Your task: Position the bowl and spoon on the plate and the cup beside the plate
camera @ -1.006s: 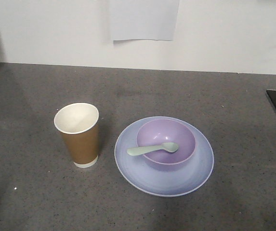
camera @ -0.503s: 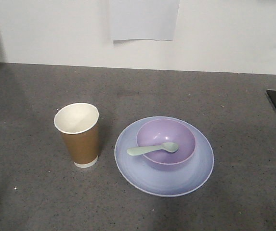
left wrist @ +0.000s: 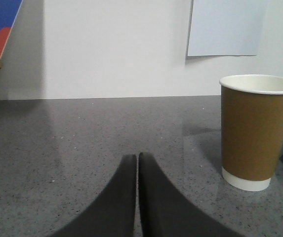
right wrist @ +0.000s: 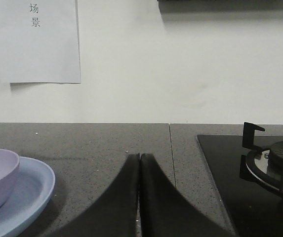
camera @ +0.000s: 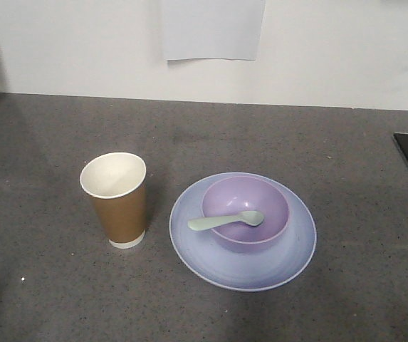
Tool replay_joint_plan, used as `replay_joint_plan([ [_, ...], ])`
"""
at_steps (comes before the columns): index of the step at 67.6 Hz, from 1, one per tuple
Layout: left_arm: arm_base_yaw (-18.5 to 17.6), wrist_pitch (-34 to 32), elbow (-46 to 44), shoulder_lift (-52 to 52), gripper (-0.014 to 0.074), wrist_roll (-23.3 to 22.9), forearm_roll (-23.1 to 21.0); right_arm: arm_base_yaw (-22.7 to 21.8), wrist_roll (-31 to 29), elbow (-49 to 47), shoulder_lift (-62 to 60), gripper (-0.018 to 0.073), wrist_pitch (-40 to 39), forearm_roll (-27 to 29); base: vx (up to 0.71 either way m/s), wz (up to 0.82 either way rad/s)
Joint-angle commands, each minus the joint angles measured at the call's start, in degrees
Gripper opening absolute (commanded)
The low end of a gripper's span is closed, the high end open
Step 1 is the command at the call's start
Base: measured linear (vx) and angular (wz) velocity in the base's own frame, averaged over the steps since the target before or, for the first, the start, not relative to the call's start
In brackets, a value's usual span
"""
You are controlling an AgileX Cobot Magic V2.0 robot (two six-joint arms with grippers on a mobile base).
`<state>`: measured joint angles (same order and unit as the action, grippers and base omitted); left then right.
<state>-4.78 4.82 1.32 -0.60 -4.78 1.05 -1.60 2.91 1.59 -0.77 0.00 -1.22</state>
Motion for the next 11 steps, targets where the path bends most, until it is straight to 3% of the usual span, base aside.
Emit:
replay_joint_plan([
  [1, 0.2, -3.9, -1.0, -0.8, -0.0006, -0.6, -0.4, -0.4, -0.4, 0.6, -0.4, -0.0011, -4.5, -0.2, 0.0, 0.0],
  [11, 0.2, -3.9, -1.0, -0.8, -0.0006, -0.6, -0.4, -0.4, -0.4, 0.6, -0.4, -0.0011, -4.5, -0.2, 0.0, 0.0],
])
